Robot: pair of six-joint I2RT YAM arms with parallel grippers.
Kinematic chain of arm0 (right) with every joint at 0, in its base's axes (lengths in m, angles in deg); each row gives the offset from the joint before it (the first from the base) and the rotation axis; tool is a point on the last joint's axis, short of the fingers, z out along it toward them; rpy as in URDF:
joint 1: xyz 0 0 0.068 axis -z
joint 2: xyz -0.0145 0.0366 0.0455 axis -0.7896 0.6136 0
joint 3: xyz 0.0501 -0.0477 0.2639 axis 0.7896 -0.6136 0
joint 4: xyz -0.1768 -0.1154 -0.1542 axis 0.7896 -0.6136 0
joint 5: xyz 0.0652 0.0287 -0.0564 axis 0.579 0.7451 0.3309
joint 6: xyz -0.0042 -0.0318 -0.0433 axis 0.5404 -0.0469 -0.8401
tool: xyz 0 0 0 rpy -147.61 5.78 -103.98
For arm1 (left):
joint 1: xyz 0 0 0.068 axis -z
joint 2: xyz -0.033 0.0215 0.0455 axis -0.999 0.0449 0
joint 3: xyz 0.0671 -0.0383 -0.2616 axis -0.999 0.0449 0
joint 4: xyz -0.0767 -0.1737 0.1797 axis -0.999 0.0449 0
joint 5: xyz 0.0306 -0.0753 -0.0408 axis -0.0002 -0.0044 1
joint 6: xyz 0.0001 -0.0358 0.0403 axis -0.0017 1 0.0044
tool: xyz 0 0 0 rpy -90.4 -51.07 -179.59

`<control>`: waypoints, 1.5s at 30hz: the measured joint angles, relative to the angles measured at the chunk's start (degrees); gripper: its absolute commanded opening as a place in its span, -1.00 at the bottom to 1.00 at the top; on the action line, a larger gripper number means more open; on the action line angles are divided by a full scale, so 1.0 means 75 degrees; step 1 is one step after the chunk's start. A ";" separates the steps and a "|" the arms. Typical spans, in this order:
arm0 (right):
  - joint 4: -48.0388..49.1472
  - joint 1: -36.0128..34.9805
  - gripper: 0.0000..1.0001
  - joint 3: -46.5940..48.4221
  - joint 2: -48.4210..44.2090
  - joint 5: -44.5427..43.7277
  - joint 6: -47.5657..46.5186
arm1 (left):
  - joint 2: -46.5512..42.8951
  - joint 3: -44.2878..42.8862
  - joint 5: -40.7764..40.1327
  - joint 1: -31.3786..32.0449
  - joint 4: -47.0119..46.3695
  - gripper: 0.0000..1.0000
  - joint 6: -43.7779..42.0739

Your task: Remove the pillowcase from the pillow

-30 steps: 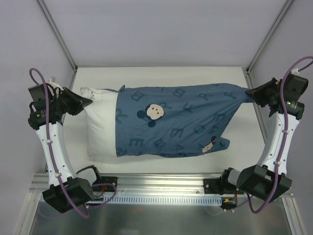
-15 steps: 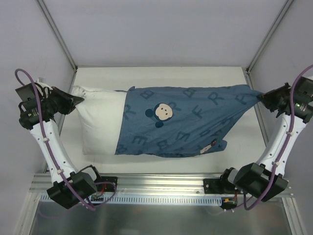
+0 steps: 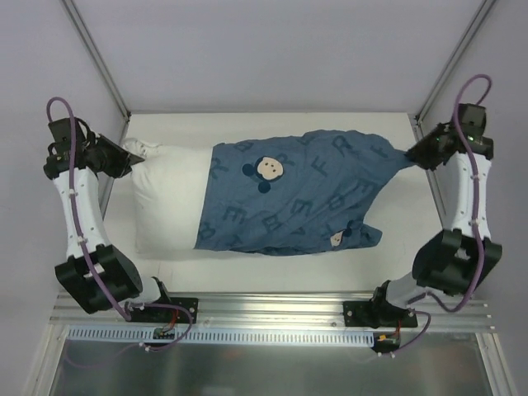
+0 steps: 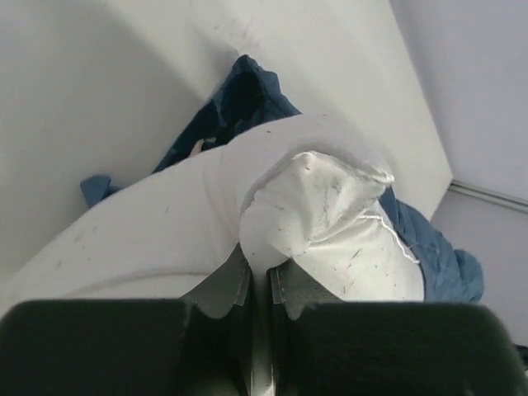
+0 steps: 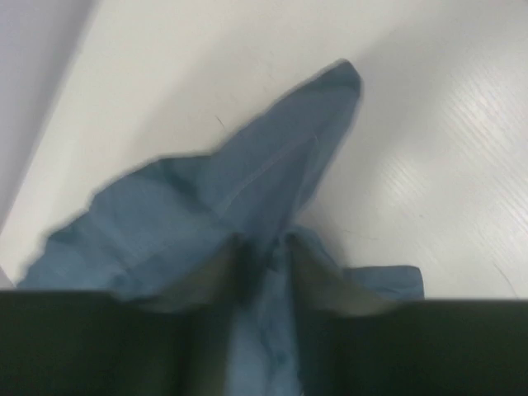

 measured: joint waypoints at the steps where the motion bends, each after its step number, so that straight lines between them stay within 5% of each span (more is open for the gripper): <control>1: -0.0085 -0.0192 0.52 0.0169 0.0507 -0.0137 -0.0119 | 0.0294 -0.0038 -0.0166 0.0169 -0.0093 -0.68 -0.0009; 2: -0.0090 -0.0361 0.71 0.0277 0.0994 -0.0239 -0.0262 | 0.0586 -0.0099 -0.0294 0.0312 -0.0192 -0.01 -0.0061; 3: -0.0082 -0.0463 0.88 0.0259 0.1236 -0.0303 -0.0382 | 0.0845 -0.0152 -0.0356 0.0431 -0.0306 0.37 -0.0152; 5: -0.0064 -0.0688 0.93 -0.0149 0.1370 -0.0414 -0.0577 | 0.1172 -0.0230 -0.0530 0.0592 -0.0452 0.87 -0.0294; 6: -0.0058 -0.0755 0.93 -0.0370 0.1227 -0.0420 -0.0641 | 0.1207 -0.0233 -0.0627 0.0641 -0.0481 0.96 -0.0347; 11: 0.0178 -0.0845 0.93 -0.2014 -0.1023 -0.0434 -0.0781 | 0.0662 -0.0230 -0.1090 0.0781 -0.0414 0.97 -0.0784; 17: 0.0463 -0.1201 0.93 -0.3028 -0.3232 -0.0329 -0.1026 | -0.1326 0.0848 -0.1786 0.1285 -0.0248 0.97 -0.1314; 28: 0.0402 -0.3133 0.93 -0.4558 -0.2871 -0.0329 -0.1221 | -0.3707 0.3617 -0.2492 0.2967 0.1346 0.97 -0.1641; 36: 0.0452 -0.3375 0.93 -0.4558 -0.2824 -0.0344 -0.1186 | -0.2888 0.3943 -0.2215 0.3028 0.0816 0.97 -0.1381; 38: 0.0475 -0.3427 0.93 -0.4558 -0.2707 -0.0274 -0.1189 | -0.2562 0.4202 -0.1929 0.3034 0.0455 0.69 -0.1183; 39: 0.0487 -0.3439 0.93 -0.4558 -0.2620 -0.0239 -0.1189 | -0.2401 0.4296 -0.1801 0.3051 0.0286 -0.22 -0.1075; 41: 0.0560 -0.3453 0.93 -0.4590 -0.2436 -0.0184 -0.1192 | -0.2031 0.4374 -0.1527 0.3080 -0.0026 -1.00 -0.0889; 45: 0.0851 -0.3465 0.93 -0.4861 -0.2075 -0.0096 -0.1195 | -0.1530 0.4234 -0.1341 0.3124 -0.0344 -1.00 -0.0772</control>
